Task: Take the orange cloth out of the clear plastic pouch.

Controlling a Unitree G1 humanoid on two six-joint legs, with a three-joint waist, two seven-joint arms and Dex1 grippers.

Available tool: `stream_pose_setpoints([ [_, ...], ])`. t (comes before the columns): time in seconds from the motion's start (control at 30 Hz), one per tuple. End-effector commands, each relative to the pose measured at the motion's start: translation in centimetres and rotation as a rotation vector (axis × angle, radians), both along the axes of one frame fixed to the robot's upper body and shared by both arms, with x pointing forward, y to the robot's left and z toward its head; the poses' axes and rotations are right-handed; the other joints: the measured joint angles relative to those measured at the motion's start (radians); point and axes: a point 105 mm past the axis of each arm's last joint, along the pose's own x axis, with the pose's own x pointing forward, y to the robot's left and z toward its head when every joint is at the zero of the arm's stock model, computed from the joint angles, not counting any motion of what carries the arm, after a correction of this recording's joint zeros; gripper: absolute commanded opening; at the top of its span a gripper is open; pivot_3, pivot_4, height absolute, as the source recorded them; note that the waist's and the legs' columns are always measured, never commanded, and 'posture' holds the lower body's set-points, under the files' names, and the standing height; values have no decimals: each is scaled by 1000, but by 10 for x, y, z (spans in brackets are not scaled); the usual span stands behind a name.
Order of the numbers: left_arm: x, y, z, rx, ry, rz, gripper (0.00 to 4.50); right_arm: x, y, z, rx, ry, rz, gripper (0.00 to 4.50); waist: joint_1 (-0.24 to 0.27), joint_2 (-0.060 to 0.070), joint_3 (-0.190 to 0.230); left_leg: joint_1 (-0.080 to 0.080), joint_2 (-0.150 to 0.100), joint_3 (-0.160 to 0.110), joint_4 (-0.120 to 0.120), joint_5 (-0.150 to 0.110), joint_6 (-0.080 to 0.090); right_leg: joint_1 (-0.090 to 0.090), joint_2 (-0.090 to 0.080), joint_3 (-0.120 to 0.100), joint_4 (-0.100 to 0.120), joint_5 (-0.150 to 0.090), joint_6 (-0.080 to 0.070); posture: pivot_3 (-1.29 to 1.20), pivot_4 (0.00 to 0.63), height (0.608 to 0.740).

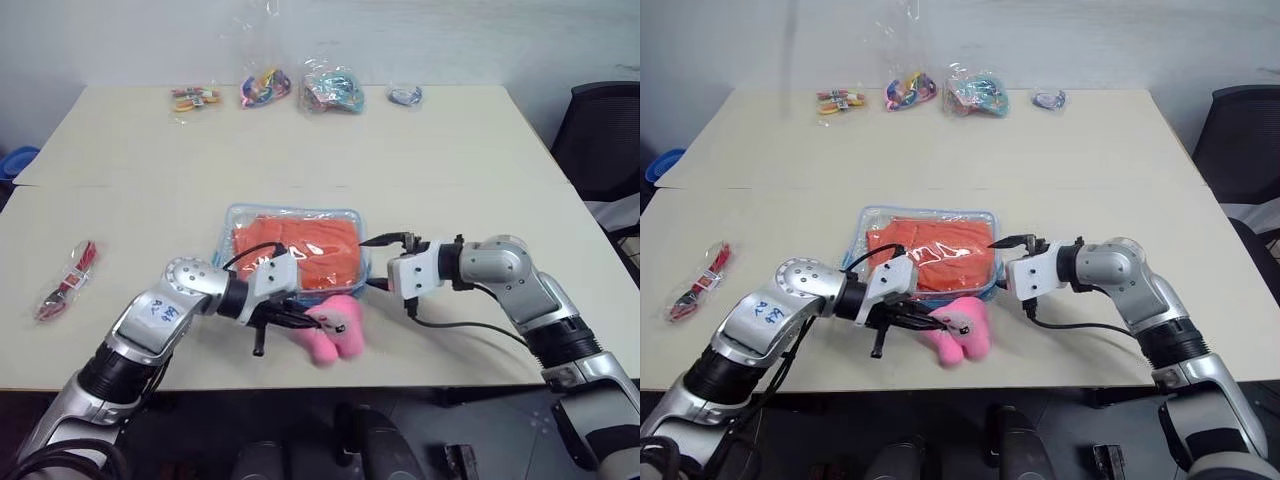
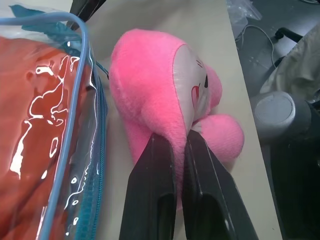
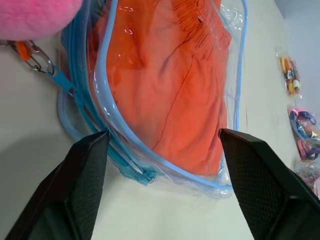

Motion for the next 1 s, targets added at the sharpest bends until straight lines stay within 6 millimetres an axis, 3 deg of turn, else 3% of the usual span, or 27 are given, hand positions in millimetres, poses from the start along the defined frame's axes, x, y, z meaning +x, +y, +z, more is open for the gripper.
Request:
stream_pose_setpoints([
  [0.03,0,-2,7,-6,-48,-4,0,-2,11,12,42,-26,44,2715,0,0,0,0,0,0,0,0,0,0,0,0,0,0,0,0,150,740],
  [0.13,0,-4,7,-9,-51,-5,0,-6,17,7,37,-19,71,1655,-2,0,0,0,0,0,0,0,0,0,0,0,0,0,0,0,150,740],
  [0.4,3,-6,10,-17,-54,-1,0,-16,22,-5,15,-2,111,1655,1,0,0,0,0,0,0,0,0,0,0,0,0,0,0,0,150,740],
  [0.5,3,-6,9,-18,-52,0,0,-20,22,-8,15,22,121,1073,0,0,0,0,0,0,0,0,0,0,0,0,0,0,0,0,150,740],
  [0.6,3,-5,8,-17,-48,2,0,-19,21,-8,10,15,114,42,0,0,0,0,0,0,0,0,0,0,0,0,0,0,0,0,150,740],
  [0.83,2,2,7,-6,-43,14,0,-14,16,-1,0,-20,94,17,1,0,0,0,0,0,0,0,0,0,0,0,0,0,0,0,150,740],
  [1.0,-3,22,7,11,-36,60,0,-13,8,-1,-21,-51,74,17,-5,0,0,0,0,0,0,0,0,0,0,0,0,0,0,0,150,740],
])
